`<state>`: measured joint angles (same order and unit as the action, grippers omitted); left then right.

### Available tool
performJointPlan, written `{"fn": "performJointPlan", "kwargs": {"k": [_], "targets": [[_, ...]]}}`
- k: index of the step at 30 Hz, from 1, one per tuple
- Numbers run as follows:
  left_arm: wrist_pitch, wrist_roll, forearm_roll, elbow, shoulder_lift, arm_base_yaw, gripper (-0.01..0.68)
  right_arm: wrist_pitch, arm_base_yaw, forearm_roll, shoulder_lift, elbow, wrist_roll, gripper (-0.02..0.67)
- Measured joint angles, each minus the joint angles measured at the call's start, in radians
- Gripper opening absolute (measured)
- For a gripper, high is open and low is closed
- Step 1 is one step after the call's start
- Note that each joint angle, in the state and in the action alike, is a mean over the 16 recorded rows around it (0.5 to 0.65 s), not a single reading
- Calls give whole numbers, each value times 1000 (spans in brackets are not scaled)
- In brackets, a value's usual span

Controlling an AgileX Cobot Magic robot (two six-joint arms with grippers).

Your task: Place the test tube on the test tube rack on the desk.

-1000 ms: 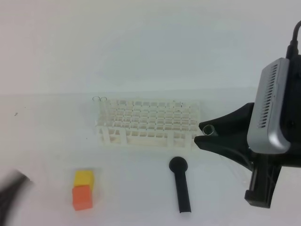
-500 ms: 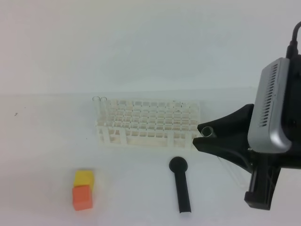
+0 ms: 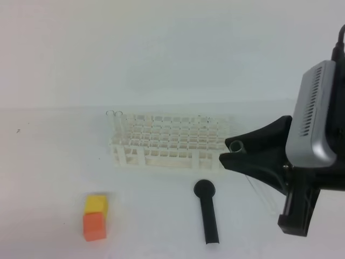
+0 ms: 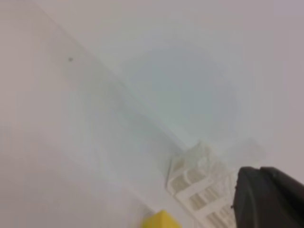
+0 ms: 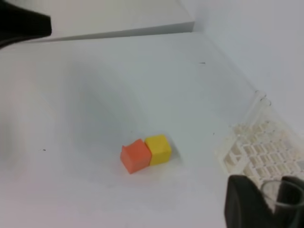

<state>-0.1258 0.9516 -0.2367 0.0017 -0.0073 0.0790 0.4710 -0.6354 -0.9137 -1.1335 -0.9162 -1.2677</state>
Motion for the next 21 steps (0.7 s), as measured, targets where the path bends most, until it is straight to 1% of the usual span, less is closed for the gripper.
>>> {"fn": "performJointPlan", "kwargs": {"k": [11,21], "targets": [[-194,0,81,-1,-1,0,-1,-19,0,-13,0,0,-8,122],[-222,1,75,-1,-1,0,-1,-25,0,-11,0,1,-12,122]]}}
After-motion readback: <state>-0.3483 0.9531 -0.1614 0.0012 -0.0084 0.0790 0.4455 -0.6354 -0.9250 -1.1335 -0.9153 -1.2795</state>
